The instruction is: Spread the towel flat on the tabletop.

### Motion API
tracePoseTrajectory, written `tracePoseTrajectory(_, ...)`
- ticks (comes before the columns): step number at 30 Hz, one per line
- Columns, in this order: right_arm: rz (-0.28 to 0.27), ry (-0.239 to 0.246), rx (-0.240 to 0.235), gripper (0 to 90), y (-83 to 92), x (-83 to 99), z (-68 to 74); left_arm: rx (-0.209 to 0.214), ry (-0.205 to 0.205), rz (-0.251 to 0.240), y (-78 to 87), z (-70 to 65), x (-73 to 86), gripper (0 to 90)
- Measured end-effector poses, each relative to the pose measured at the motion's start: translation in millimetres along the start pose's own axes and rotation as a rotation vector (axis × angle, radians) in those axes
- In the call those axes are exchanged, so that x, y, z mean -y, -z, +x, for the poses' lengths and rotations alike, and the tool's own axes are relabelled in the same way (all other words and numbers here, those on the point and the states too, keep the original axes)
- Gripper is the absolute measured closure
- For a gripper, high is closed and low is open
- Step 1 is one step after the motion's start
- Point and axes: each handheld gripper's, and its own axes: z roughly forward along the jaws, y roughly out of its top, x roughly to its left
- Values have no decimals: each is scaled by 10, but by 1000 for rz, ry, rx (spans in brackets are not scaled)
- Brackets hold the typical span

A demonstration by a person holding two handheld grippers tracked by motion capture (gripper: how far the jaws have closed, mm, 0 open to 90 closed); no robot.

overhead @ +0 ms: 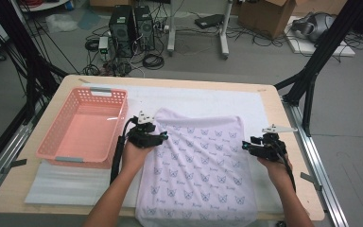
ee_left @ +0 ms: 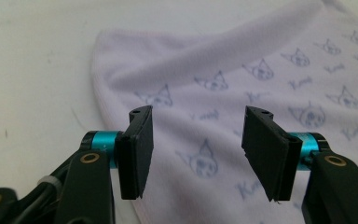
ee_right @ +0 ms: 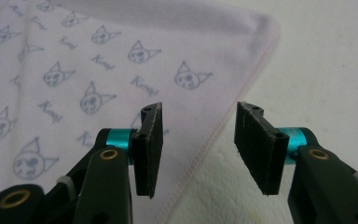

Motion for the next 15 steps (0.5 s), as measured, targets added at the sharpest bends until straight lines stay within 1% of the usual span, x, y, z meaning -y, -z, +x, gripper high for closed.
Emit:
tracePoseTrajectory(1, 6, -1, 4, 515, 4, 26, 3, -1, 4, 5, 8, 0, 47, 435)
tracePoseTrajectory(3, 23, -7, 3, 515, -6, 70, 10, -16, 2, 29, 28, 14, 115, 430)
tracePoseTrajectory(5, 33, -4, 5, 515, -32, 104, 22, -24, 6, 33, 53, 37, 174, 420)
tracePoseTrajectory(6, 40, -1, 5, 515, -52, 115, 30, -24, 11, 45, 55, 51, 203, 413)
tracePoseTrajectory(7, 54, 13, 12, 515, -80, 126, 36, -17, 15, 77, 42, 65, 236, 403)
tracePoseTrajectory(8, 85, 27, 24, 519, -123, 139, 52, -18, 0, 59, 47, 59, 260, 387)
tracePoseTrajectory(9, 86, 41, 34, 544, -137, 144, 60, -34, -19, 50, 51, 39, 282, 403)
tracePoseTrajectory(10, 84, 57, 50, 647, -135, 140, 71, -59, -53, 46, 58, 18, 301, 445)
tracePoseTrajectory(11, 85, 66, 16, 882, -133, 131, 64, -40, -61, 46, 72, 27, 296, 552)
tracePoseTrajectory(12, 85, 83, 15, 880, -143, 121, 73, -13, -27, 49, 77, 49, 283, 756)
tracePoseTrajectory(13, 87, 89, 18, 887, -162, 103, 69, -10, 3, 67, 66, 68, 256, 851)
tracePoseTrajectory(14, 87, 79, 21, 889, -181, 81, 57, -24, 4, 75, 52, 77, 223, 854)
tracePoseTrajectory(15, 79, 74, 23, 891, -206, 59, 27, -53, 10, 66, 41, 85, 202, 856)
